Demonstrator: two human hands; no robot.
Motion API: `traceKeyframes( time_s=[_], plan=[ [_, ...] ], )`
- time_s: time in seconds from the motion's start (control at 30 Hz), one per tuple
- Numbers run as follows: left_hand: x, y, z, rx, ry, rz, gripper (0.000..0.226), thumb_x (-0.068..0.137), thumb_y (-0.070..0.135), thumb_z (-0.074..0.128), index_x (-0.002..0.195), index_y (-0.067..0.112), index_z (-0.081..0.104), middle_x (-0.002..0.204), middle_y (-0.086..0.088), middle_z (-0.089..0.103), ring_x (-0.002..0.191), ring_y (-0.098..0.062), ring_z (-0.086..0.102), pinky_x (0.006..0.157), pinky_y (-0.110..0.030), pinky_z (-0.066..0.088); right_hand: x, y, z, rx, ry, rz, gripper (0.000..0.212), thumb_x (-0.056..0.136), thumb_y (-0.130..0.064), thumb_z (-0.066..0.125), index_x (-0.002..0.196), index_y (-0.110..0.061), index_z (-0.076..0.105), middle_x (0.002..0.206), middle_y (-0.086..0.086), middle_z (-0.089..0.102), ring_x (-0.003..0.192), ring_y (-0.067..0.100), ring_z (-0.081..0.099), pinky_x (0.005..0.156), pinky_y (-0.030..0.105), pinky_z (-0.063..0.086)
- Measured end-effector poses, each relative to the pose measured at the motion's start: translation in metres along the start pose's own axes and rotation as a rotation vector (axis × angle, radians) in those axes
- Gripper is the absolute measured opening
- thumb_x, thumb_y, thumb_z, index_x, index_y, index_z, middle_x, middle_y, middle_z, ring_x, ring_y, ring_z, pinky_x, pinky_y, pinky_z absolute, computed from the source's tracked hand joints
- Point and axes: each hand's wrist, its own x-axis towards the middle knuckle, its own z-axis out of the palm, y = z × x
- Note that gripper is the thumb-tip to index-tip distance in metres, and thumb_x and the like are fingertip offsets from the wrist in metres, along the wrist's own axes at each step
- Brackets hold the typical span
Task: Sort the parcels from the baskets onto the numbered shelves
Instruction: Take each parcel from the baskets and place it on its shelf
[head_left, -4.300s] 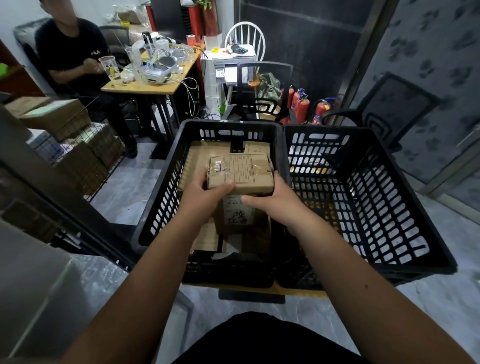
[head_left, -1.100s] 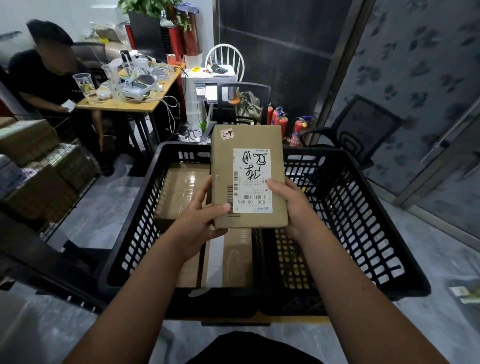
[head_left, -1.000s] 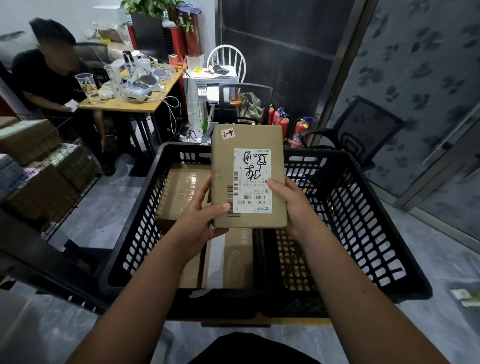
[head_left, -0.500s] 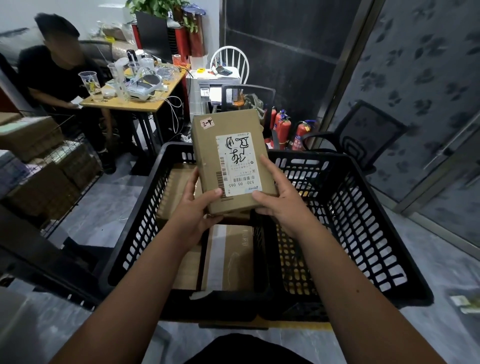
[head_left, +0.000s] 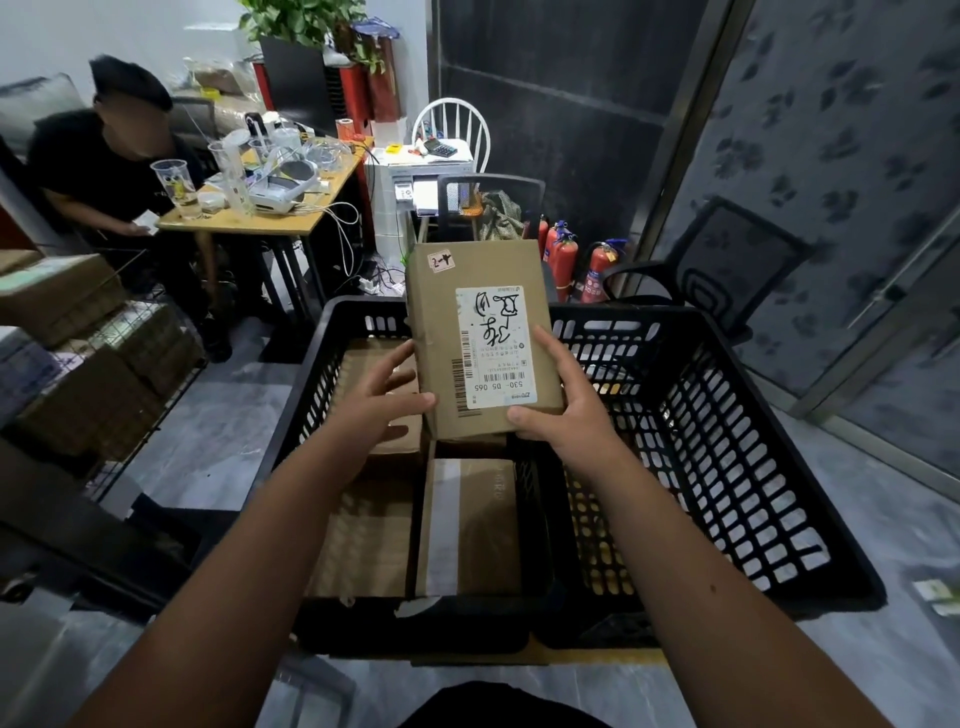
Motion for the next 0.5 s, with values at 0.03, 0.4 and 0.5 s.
traceKeyframes(
  time_s=[0.03, 0.4, 0.5],
  plan=[
    [0.002, 0.001, -0.005, 0.034, 0.001, 0.016, 0.086, 0.074, 0.025, 0.081, 0.148, 0.055, 0.047, 0.151, 0.005, 0.052, 0.134, -0.022, 0.055, 0.108, -0.054, 0.047, 0.000, 0.000, -0.001, 0.009, -0.001, 0.001, 0.093, 0.085, 0.000, 0.081, 0.149, -0.056, 0.043, 0.150, -0.016, 0.050, 0.132, 0.017, 0.058, 0.099, 0.051, 0.059],
    [0.002, -0.007, -0.012, 0.616, 0.267, 0.338, 0.077, 0.089, 0.033, 0.081, 0.157, 0.032, 0.042, 0.153, 0.003, 0.049, 0.126, -0.009, 0.050, 0.104, -0.034, 0.046, 0.001, 0.003, 0.007, 0.039, 0.044, -0.002, 0.094, 0.086, 0.003, 0.078, 0.150, -0.057, 0.043, 0.150, -0.010, 0.052, 0.132, 0.020, 0.060, 0.098, 0.051, 0.060],
    [-0.004, -0.006, -0.014, 0.674, 0.280, 0.378, 0.077, 0.090, 0.033, 0.080, 0.157, 0.031, 0.042, 0.153, 0.000, 0.048, 0.133, -0.016, 0.050, 0.111, -0.042, 0.046, 0.002, 0.005, 0.010, 0.043, 0.054, -0.016, 0.094, 0.086, 0.005, 0.078, 0.148, -0.057, 0.045, 0.153, -0.009, 0.050, 0.133, 0.019, 0.059, 0.097, 0.052, 0.060]
  ],
)
